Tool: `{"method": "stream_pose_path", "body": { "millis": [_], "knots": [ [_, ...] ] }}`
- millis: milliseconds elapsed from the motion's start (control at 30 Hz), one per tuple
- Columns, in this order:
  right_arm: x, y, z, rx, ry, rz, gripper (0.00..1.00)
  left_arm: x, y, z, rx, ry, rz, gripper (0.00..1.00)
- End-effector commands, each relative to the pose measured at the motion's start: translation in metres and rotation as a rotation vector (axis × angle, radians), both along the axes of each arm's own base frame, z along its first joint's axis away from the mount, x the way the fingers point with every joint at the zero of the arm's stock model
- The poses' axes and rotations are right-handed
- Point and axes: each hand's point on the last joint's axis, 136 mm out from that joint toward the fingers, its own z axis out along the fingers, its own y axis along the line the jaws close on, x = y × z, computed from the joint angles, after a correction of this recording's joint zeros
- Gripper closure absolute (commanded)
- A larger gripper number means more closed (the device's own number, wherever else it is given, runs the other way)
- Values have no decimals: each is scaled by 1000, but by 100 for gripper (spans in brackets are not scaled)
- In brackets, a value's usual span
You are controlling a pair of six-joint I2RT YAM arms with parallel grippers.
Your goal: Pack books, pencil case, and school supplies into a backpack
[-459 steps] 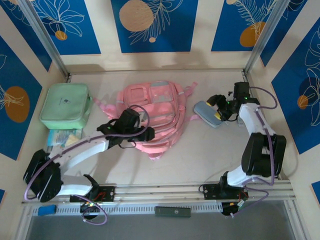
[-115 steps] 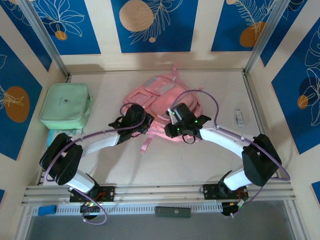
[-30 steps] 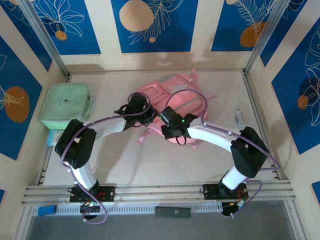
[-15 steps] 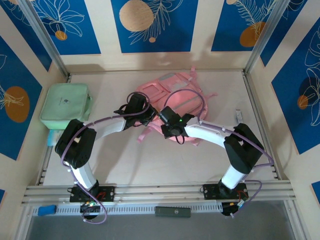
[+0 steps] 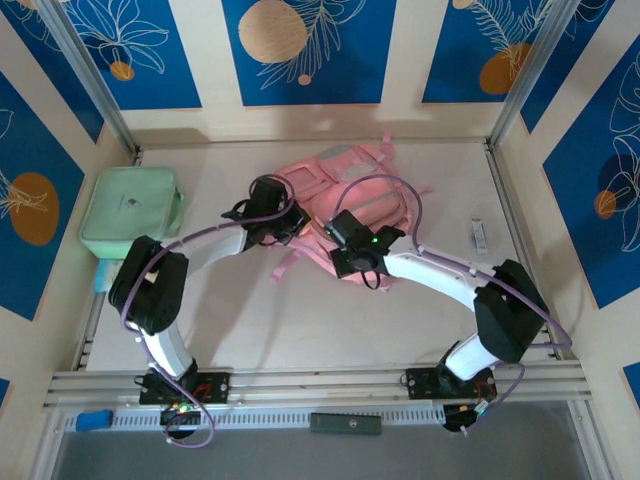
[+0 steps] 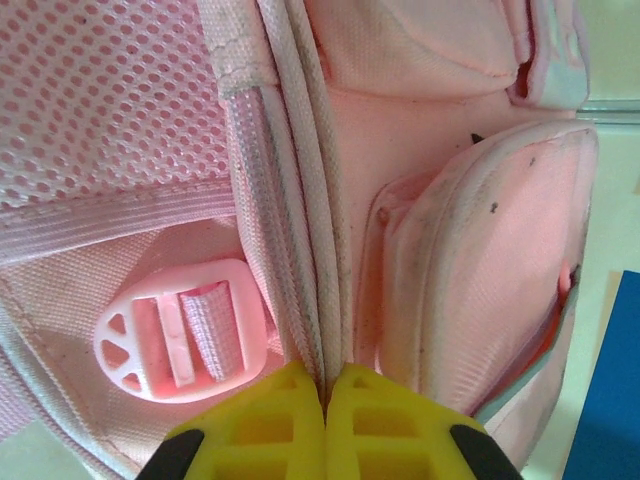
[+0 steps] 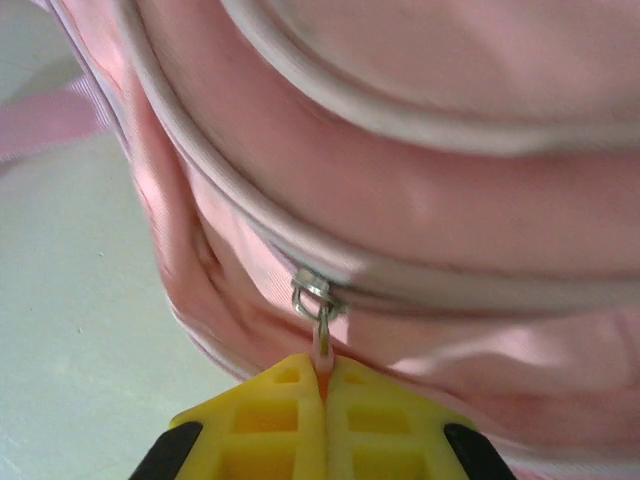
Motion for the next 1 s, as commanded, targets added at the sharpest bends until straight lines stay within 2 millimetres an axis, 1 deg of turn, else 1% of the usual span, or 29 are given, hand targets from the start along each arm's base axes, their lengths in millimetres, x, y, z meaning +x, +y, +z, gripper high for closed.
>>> {"method": "stream_pose_path", "body": {
  "millis": [0,67,100,167,200,233,267,333,400,433,500,567,667,733,800,900,967],
  "knots": [
    [-36,-23,-11,-80,103,23,100,44,22,20,24,-101,46,100],
    [-42,-8,-8,-44,117,75,100,55,15,29,33,-133,11,100],
    [-44,3,-5,-20,113,97,100,56,12,29,52,-126,-20,100],
    [-40,15,-2,30,125,89,100,54,5,30,40,-121,-56,100],
    [-36,19,0,66,137,76,100,49,2,29,10,-118,-61,93],
    [-31,20,2,91,141,56,100,43,2,26,-29,-112,-56,81],
    [-27,21,3,106,135,46,100,35,3,23,-57,-96,-46,73],
    [-18,19,3,100,112,26,100,16,5,22,-103,-99,-15,68],
    [-8,8,1,87,117,-30,100,-1,-1,24,-109,-96,-16,63],
    [-3,3,4,90,115,-57,100,-9,-5,23,-111,-86,-19,62],
    [5,-2,14,124,101,-88,100,-22,-13,19,-124,-73,-16,61],
    [9,2,19,182,100,-75,87,-28,-23,15,-149,-68,-2,61],
    [17,4,15,196,110,-77,81,-31,-34,5,-144,-48,12,63],
    [20,12,10,226,142,-60,77,-30,-41,-1,-143,-32,17,66],
    [20,20,10,246,151,-56,74,-28,-43,-6,-140,-25,27,68],
    [24,28,11,235,143,-68,68,-24,-38,-11,-110,-27,59,72],
    [30,26,4,188,155,-109,67,-24,-33,-15,-79,-19,80,74]
  ]
}}
